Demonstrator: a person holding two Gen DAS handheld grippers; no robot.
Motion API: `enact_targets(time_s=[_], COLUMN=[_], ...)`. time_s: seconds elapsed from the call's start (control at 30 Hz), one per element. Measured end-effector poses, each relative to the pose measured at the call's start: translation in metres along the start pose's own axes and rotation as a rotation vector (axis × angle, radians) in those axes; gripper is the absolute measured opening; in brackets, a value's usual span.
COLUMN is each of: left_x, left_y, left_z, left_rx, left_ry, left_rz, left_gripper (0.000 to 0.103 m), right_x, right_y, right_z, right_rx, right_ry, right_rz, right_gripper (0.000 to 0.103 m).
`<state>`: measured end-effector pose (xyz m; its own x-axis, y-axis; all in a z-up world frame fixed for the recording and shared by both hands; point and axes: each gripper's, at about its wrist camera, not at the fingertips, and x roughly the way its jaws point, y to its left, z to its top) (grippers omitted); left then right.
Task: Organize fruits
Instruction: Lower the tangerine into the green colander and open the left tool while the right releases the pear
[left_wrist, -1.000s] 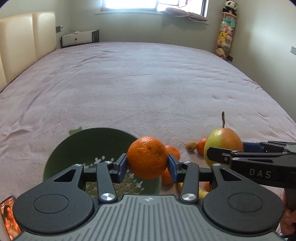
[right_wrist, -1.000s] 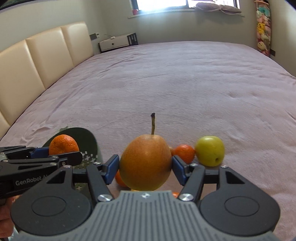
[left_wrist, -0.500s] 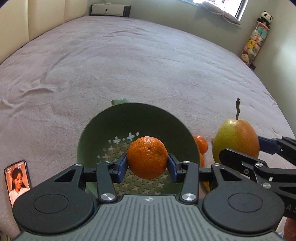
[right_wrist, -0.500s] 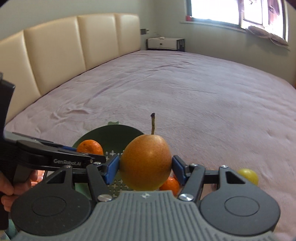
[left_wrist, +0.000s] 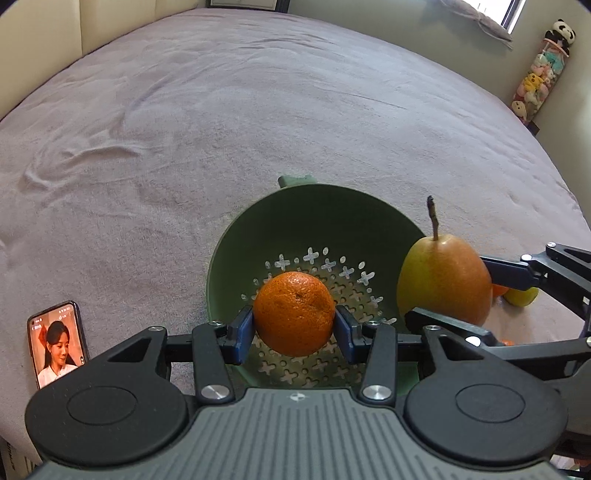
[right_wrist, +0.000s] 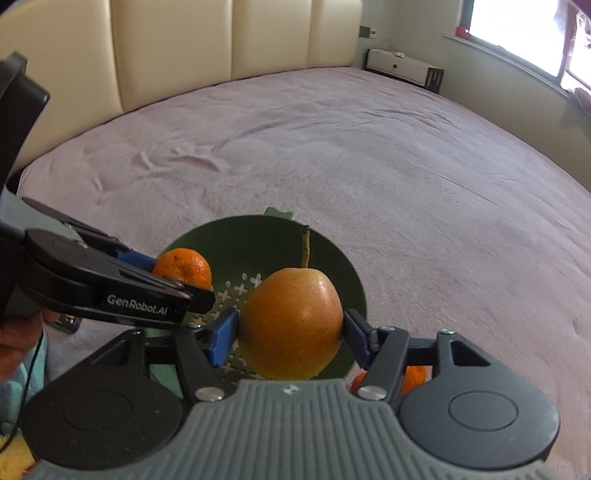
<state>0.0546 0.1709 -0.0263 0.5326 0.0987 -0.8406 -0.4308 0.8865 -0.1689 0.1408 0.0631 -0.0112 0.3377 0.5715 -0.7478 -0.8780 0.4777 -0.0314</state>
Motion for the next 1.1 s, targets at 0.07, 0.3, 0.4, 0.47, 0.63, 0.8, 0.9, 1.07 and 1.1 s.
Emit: enact_targets(time_s=[0.07,0.3,0.4,0.47,0.63,0.8,0.9,1.07,1.1], left_x=[0.006,0.021,0.027,0.031,0.039,0.048,0.050,0.052,0.052], left_y=[0.000,0.000,-0.004,-0.006,-0.011,-0.022,-0.026,-0.030,-0.031], left_z=[0.000,-0.001,-0.003,-0.004,-0.006,-0.010,-0.011,-0.013,-0.012], left_rx=[0.008,0.020,0.048,0.068,0.095,0.161,0.190,0.224,0.227], left_ry=[0.009,0.044,0.054,0.063,0.085,0.098,0.093,0.096,0.095], left_rz=[0.022,0.033,0.056,0.072,0.069,0.104,0.106,0.122,0.122], left_gripper=[0.051,0.051,0.051,0.051,0.051,0.051,0.051,0.051,0.051], right_x=[0.008,0.036,0.049,0.056,0.063,0.071,0.076,0.084,0.084], right_y=[0.002,0.015,0.015,0.016,0.015,0.014,0.013,0.015,0.013], right_z=[0.000,0.003,0.003,0.001,-0.007,-0.014,-0.016,-0.019,-0.018], right_rx=[-0.034,-0.201,-0.238,-0.264,-0.328,-0.365,-0.367,-0.374,-0.365], right_ry=[0.015,0.081,0.104,0.118,0.152,0.177,0.183,0.188,0.187], right_rz=[0.006,0.017,0.014,0.016,0.029,0.032,0.034,0.041,0.045], right_gripper=[0.060,0.060,0.060,0.060,0.060,0.060,0.060,0.060,0.060])
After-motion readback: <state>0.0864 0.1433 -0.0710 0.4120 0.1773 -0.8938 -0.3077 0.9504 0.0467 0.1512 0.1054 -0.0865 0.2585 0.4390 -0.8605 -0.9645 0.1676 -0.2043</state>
